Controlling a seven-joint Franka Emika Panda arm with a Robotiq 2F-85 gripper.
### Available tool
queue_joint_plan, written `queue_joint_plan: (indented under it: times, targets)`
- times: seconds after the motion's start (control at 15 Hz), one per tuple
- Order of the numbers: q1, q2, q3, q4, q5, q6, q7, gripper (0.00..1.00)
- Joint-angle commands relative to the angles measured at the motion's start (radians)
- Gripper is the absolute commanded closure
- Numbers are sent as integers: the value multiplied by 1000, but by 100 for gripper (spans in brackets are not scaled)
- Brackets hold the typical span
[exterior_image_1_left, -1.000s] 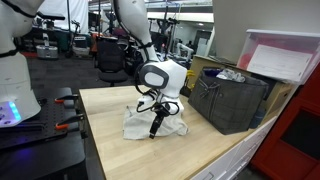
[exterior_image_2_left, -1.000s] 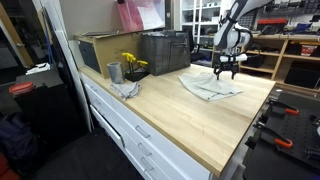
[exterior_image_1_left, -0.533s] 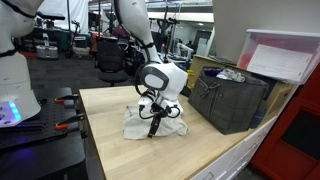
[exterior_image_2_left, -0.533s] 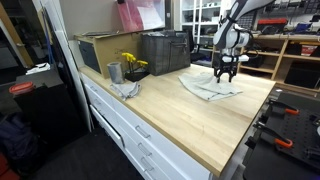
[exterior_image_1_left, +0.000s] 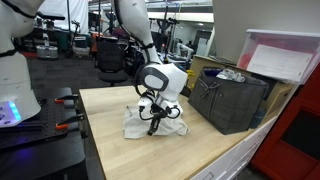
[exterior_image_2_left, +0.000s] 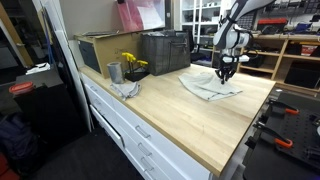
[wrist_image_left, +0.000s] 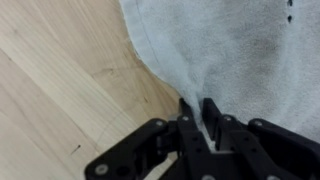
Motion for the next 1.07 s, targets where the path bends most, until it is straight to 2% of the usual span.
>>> queue_joint_plan:
  times: [0.0,0.07,0.13,0.2,0.27,0.33,0.4,0.47,0.53,0.67,0.73,0.8,0.93,1.0]
  targets:
    - [14,-12,-23,2,-17,-26,-8,100]
    - [18,-13,-27,1,-21,-26,-5,90]
    - [21,-14,-31,0,-24,-25,-1,72]
    - [26,-14,-35,-1,-27,-24,2,71]
    - [30,-14,-40,-2,-30,-21,7,64]
    - [35,-16,-44,-4,-36,-19,11,91]
    - [43,-18,-51,-6,-46,-17,16,91]
    - [49,-21,-56,-8,-56,-20,19,55]
    - [54,-23,-61,-11,-63,-19,22,58]
    - [66,-32,-73,-17,-80,-21,28,52]
    - [72,-37,-78,-20,-87,-22,32,62]
    - [77,-39,-83,-20,-95,-25,34,86]
    - [84,-43,-86,-21,-100,-30,38,88]
    - [85,-45,-83,-22,-97,-32,36,95]
